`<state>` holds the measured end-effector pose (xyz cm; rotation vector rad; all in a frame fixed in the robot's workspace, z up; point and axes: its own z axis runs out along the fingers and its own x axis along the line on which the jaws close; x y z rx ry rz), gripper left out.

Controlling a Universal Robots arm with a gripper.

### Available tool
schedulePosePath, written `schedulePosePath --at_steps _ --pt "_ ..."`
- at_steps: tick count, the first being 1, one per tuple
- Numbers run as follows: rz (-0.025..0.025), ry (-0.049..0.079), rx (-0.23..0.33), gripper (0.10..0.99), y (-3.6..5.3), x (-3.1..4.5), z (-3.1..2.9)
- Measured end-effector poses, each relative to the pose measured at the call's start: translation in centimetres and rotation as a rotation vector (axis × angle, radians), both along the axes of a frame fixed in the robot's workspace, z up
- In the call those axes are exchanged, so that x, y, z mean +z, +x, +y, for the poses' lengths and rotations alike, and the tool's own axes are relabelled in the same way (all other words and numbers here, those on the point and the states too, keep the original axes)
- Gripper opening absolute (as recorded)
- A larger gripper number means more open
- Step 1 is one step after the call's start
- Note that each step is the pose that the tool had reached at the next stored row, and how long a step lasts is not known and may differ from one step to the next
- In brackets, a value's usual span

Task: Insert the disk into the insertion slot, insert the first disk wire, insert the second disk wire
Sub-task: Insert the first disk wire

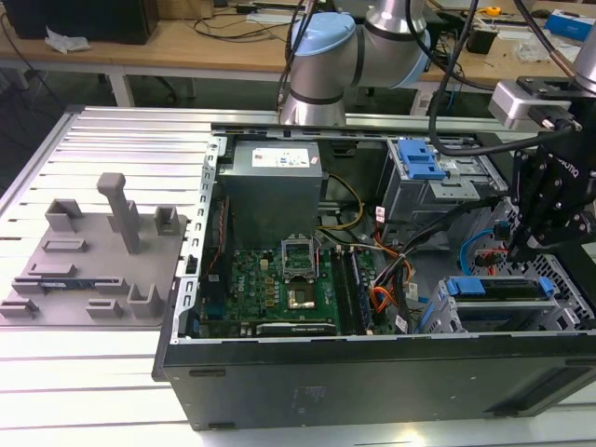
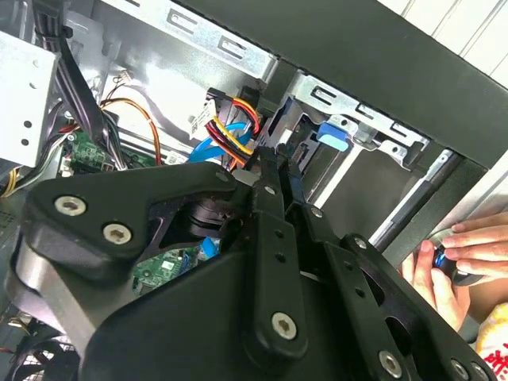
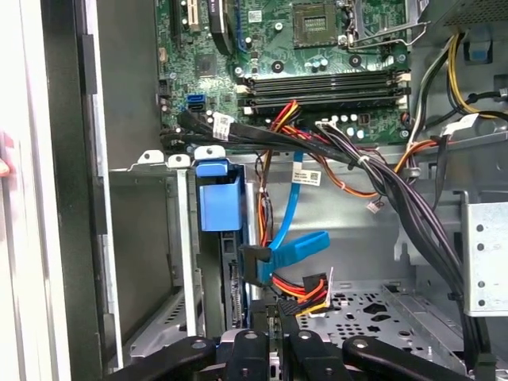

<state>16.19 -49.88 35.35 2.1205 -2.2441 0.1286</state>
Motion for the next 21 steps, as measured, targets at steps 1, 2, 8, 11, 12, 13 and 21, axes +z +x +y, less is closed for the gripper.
schedulePosePath --at_steps 1,2,8,11,12,13,21 --pt "0.0000 0.000 0.000 0.165 0.00 -0.01 -0.14" --pt "0.0000 0.000 -0.001 0.165 0.00 0.00 -0.21" --pt "0.0001 0.000 -0.003 0.165 0.00 -0.01 -0.92" --pt "0.0000 0.000 -0.008 0.165 0.00 -0.05 -1.26" --pt "0.0001 0.000 -0.011 0.165 -0.01 -0.09 -1.29" --pt "0.0000 0.000 -0.015 0.165 -0.02 -0.13 -1.30" --pt "0.0001 0.000 -0.025 0.165 -0.03 -0.23 -1.37"
